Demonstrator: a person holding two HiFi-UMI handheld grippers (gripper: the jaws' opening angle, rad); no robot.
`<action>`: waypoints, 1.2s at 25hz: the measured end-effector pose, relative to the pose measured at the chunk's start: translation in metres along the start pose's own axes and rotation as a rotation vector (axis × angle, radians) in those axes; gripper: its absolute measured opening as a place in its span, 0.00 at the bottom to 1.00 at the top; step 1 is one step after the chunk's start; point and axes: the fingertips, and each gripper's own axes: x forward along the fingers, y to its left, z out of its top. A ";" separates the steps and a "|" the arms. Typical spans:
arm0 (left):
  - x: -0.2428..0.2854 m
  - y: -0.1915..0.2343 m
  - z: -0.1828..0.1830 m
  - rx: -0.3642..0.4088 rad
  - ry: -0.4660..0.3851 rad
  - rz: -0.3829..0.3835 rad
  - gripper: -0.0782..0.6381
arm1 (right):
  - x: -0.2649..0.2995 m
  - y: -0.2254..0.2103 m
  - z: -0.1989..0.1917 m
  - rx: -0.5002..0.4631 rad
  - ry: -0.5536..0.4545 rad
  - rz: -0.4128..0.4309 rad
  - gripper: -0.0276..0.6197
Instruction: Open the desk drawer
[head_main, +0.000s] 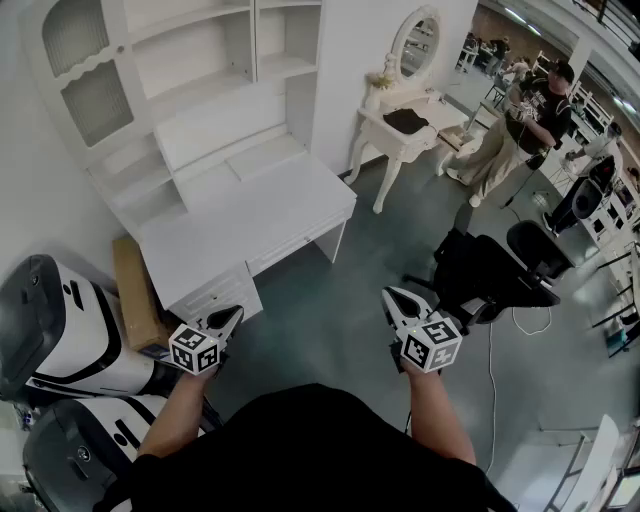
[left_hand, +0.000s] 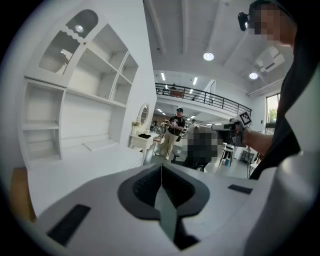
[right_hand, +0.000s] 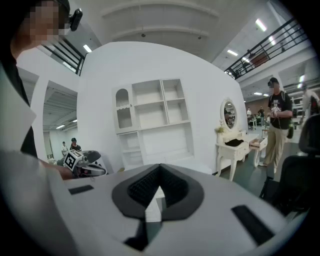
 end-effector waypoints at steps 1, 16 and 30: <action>0.001 0.001 0.004 0.011 -0.004 0.000 0.13 | 0.002 -0.001 0.000 0.001 0.000 -0.001 0.05; 0.009 -0.001 0.022 0.056 -0.024 -0.053 0.13 | 0.009 0.003 0.000 0.014 0.004 -0.036 0.05; 0.002 0.027 0.009 -0.015 -0.036 0.026 0.13 | 0.038 0.002 -0.009 0.026 0.054 0.036 0.05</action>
